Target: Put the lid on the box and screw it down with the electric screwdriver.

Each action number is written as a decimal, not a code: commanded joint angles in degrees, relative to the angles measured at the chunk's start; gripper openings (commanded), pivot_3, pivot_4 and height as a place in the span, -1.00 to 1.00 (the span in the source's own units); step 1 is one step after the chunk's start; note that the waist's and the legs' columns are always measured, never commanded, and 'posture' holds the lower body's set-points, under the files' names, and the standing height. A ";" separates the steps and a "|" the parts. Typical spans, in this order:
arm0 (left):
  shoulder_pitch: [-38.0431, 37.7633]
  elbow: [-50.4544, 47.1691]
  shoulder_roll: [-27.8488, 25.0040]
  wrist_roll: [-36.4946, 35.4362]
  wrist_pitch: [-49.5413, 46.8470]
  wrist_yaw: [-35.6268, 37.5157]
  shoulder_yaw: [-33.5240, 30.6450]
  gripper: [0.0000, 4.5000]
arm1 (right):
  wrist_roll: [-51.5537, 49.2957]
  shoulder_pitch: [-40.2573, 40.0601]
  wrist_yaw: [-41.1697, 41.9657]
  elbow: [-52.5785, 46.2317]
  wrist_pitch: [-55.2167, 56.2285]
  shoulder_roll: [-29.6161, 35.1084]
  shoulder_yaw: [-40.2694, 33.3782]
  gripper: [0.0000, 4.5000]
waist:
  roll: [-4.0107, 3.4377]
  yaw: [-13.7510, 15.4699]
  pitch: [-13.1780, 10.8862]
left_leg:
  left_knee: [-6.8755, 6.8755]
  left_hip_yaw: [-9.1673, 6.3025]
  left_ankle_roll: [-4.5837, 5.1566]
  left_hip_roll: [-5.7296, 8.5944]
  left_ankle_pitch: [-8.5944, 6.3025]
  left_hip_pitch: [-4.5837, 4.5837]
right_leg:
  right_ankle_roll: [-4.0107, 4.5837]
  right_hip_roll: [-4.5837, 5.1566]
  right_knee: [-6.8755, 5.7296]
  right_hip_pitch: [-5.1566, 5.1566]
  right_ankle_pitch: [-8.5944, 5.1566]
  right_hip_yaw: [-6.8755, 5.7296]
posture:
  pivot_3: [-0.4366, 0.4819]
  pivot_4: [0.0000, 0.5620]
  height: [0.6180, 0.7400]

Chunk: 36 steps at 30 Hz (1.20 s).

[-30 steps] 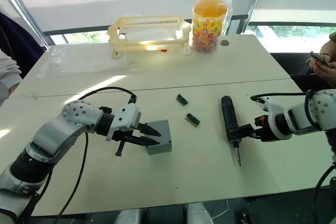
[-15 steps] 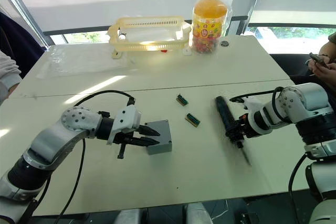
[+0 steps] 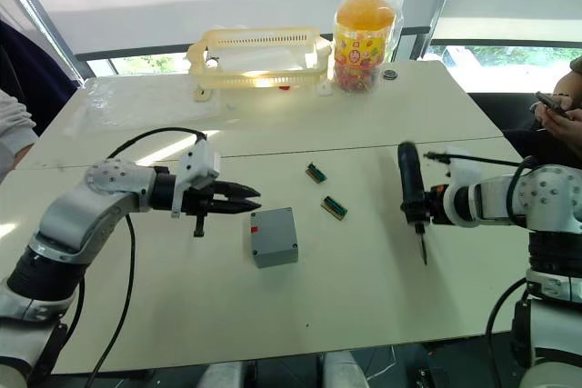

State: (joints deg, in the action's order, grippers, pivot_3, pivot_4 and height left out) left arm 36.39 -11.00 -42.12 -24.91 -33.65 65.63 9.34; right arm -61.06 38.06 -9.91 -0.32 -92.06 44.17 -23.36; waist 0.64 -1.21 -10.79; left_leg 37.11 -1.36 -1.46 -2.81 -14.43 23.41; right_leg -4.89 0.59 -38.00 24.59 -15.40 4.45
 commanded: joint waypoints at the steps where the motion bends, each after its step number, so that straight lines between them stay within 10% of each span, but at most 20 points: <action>1: 1.44 1.24 -0.43 -1.49 -0.78 3.01 -0.37 -0.58 | 0.54 -0.19 -6.88 -17.22 3.34 -6.08 -11.99 -0.22 | -0.06 -0.06 -0.01 | -0.06 -0.03 0.02 -0.02 -0.01 0.00 | 0.01 -0.03 -0.04 0.03 -0.01 -0.02 | -0.05 -0.47 1.00; 9: -2.09 1.81 2.70 -1.03 -2.15 -1.27 -1.19 -0.58 | 16.15 -8.42 10.49 -39.22 41.82 -15.01 4.53 -0.22 | -0.17 -0.17 -0.04 | -0.04 -0.01 0.03 -0.01 -0.02 0.02 | 0.01 0.00 -0.04 0.06 -0.01 -0.03 | -0.05 -0.47 1.00; 15: -7.16 -2.69 3.34 1.94 0.04 -5.39 -0.07 -0.58 | 21.92 -16.56 21.70 -38.16 58.59 -25.55 17.05 -0.22 | -0.14 -1.16 -0.03 | -0.05 -0.12 0.03 -0.04 -0.02 0.02 | 0.02 -0.03 -0.10 0.04 -0.02 -0.10 | -0.05 -0.47 1.00; 36: -14.05 -5.21 2.81 8.22 4.86 -9.47 3.86 -0.58 | 35.04 -21.57 32.78 -27.23 73.65 -32.84 30.63 -0.22 | -0.11 -1.08 -0.02 | 0.02 -0.12 -0.01 0.00 0.00 -0.03 | 0.02 0.04 -0.10 -0.05 -0.01 -0.13 | -0.05 -0.47 1.00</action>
State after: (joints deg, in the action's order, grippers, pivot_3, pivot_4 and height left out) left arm 22.84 -16.90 -39.06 -18.10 -29.27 55.98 12.20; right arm -26.65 15.78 22.27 -25.55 -21.43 12.19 7.31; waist 0.53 -2.29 -10.81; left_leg 37.14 -1.48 -1.47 -2.81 -14.43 23.37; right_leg -4.87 0.63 -38.09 24.53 -15.42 4.32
